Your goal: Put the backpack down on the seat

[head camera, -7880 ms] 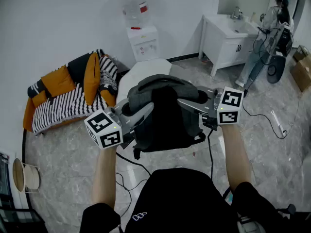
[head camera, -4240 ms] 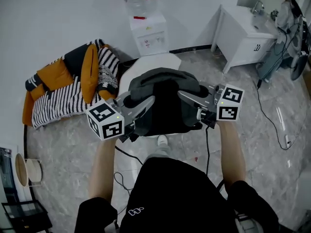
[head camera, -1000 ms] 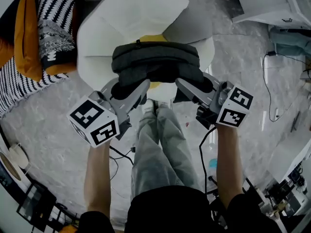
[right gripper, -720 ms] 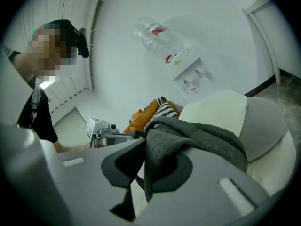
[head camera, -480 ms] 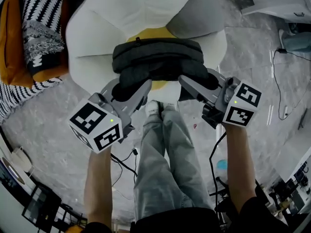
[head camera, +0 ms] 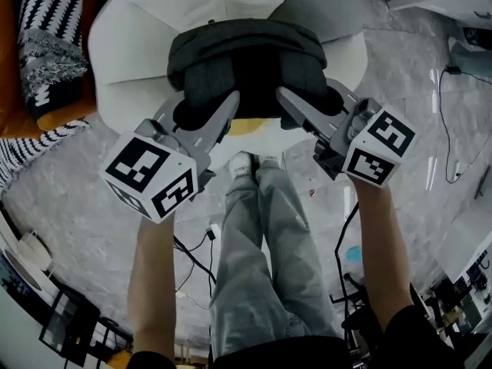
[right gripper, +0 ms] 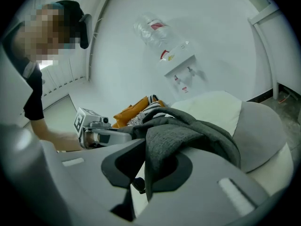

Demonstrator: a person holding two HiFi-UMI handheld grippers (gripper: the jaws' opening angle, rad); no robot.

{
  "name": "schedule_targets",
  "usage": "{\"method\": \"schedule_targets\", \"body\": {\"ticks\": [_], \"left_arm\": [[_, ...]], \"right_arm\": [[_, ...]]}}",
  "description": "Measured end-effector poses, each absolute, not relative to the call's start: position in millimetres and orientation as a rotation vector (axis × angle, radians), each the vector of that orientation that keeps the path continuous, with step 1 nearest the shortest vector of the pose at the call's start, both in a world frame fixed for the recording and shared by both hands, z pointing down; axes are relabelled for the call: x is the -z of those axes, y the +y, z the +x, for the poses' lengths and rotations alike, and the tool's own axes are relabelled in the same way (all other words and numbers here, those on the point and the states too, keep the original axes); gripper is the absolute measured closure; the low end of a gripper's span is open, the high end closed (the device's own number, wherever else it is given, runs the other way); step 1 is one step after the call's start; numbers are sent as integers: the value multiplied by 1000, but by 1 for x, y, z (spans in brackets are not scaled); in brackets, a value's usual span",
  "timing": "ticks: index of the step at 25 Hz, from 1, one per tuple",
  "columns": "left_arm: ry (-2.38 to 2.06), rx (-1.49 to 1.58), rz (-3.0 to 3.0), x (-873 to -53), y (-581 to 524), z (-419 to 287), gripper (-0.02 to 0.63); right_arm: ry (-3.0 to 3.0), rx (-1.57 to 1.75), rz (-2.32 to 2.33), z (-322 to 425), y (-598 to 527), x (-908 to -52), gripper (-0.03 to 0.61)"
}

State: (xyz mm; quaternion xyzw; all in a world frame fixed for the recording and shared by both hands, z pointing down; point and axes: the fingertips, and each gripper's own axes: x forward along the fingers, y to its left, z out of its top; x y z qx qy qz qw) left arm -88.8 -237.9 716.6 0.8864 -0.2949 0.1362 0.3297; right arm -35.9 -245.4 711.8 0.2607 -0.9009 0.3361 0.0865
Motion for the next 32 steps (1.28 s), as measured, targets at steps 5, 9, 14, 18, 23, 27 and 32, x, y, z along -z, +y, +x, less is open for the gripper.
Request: {"method": "schedule_targets", "body": {"ticks": [5, 9, 14, 18, 23, 27, 32], "left_arm": [[-818, -408, 2301, -741, -242, -86, 583], [-844, -408, 2261, -760, -255, -84, 583], [-881, -408, 2228, -781, -274, -81, 583], [-919, -402, 2197, -795, -289, -81, 583], [-956, -391, 2156, -815, -309, -82, 583], [-993, -402, 2115, -832, -330, -86, 583], [-1015, -425, 2082, -853, -354, -88, 581]], "right_arm": [[-2685, -1047, 840, -34, -256, -728, 537], [-2650, -1063, 855, -33, -267, -749, 537], [-2598, -1052, 872, -27, -283, -773, 537], [-2591, -1055, 887, -25, -299, -786, 537], [-2572, -1125, 913, -24, -317, -807, 537], [-2562, -1141, 903, -26, -335, -821, 537], [-2529, -1158, 894, -25, -360, -843, 537]]}}
